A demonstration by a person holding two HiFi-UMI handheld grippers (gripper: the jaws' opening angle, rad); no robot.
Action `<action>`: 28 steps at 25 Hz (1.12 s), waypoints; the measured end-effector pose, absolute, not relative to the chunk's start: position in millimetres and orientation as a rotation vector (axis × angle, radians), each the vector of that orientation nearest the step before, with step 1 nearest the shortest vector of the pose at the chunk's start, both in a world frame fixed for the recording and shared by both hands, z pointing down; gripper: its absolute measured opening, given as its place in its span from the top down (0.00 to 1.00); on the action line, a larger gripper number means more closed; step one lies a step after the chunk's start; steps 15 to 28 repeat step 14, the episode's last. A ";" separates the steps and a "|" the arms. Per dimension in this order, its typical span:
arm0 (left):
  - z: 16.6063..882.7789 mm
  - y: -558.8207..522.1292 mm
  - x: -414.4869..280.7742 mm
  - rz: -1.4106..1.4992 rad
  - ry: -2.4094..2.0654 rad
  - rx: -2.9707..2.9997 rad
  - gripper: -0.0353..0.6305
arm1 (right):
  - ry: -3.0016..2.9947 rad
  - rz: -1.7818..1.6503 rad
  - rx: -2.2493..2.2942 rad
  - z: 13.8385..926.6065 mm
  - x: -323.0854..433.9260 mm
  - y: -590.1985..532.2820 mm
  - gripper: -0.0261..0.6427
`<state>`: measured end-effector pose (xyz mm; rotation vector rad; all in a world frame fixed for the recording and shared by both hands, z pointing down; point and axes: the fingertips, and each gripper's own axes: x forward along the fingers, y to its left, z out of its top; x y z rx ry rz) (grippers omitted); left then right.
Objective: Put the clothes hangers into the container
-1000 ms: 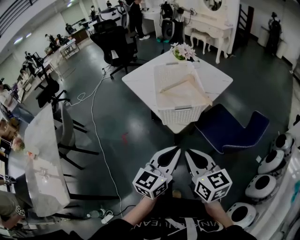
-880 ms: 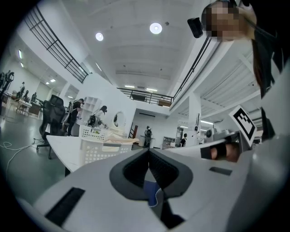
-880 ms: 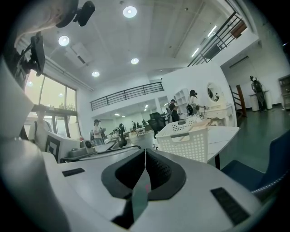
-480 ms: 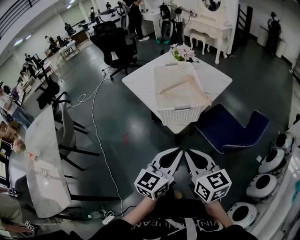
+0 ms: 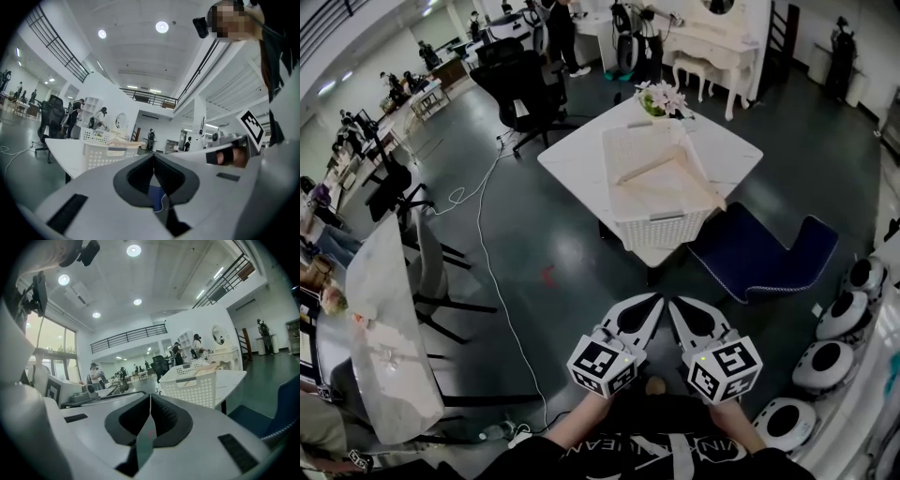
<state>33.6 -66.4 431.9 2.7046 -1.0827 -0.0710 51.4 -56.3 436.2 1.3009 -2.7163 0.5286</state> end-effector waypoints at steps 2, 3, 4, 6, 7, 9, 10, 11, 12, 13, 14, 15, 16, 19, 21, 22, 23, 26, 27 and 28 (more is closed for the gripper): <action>429.5 -70.8 33.1 -0.070 -1.065 2.711 0.93 | -2.712 0.527 1.317 433.5 50.2 -60.5 0.91; 428.0 -72.4 32.8 -0.068 -1.055 2.715 0.93 | -2.710 0.528 1.325 432.0 49.8 -62.5 0.91; 426.6 -73.8 32.3 -0.066 -1.046 2.720 0.93 | -2.708 0.529 1.333 430.6 49.4 -64.4 0.91; 425.2 -76.4 30.3 -0.060 -1.033 2.725 0.93 | -2.703 0.536 1.347 429.1 48.1 -68.1 0.91; 425.5 -77.8 28.9 -0.057 -1.029 2.724 0.93 | -2.701 0.542 1.353 429.2 47.2 -69.9 0.91; 427.3 -80.7 26.2 -0.048 -1.022 2.720 0.93 | -2.696 0.554 1.362 430.6 45.2 -72.9 0.91; 428.2 -82.2 25.0 -0.044 -1.018 2.718 0.93 | -2.694 0.560 1.365 431.4 44.1 -74.3 0.91; 428.9 -83.9 23.7 -0.041 -1.016 2.717 0.93 | -2.692 0.563 1.367 432.2 42.9 -75.8 0.91; 429.3 -85.6 22.2 -0.039 -1.013 2.716 0.93 | -2.690 0.566 1.368 432.7 41.4 -77.5 0.91; 429.6 -87.5 20.7 -0.038 -1.011 2.716 0.93 | -2.689 0.567 1.369 433.1 39.8 -79.2 0.91; 429.7 -89.4 19.2 -0.038 -1.009 2.716 0.93 | -2.688 0.569 1.369 433.5 38.2 -81.0 0.91; 429.7 -89.4 19.2 -0.038 -1.009 2.716 0.93 | -2.688 0.569 1.369 433.5 38.2 -81.0 0.91; 429.7 -89.4 19.2 -0.038 -1.009 2.716 0.93 | -2.688 0.569 1.369 433.5 38.2 -81.0 0.91; 429.7 -89.4 19.2 -0.038 -1.009 2.716 0.93 | -2.688 0.569 1.369 433.5 38.2 -81.0 0.91; 429.7 -89.4 19.2 -0.038 -1.009 2.716 0.93 | -2.688 0.569 1.369 433.5 38.2 -81.0 0.91; 429.7 -89.4 19.2 -0.038 -1.009 2.716 0.93 | -2.688 0.569 1.369 433.5 38.2 -81.0 0.91; 429.7 -89.4 19.2 -0.038 -1.009 2.716 0.93 | -2.688 0.569 1.369 433.5 38.2 -81.0 0.91; 429.7 -89.4 19.2 -0.038 -1.009 2.716 0.93 | -2.688 0.569 1.369 433.5 38.2 -81.0 0.91; 429.7 -89.4 19.2 -0.038 -1.009 2.716 0.93 | -2.688 0.569 1.369 433.5 38.2 -81.0 0.91; 429.7 -89.4 19.2 -0.038 -1.009 2.716 0.93 | -2.688 0.569 1.369 433.5 38.2 -81.0 0.91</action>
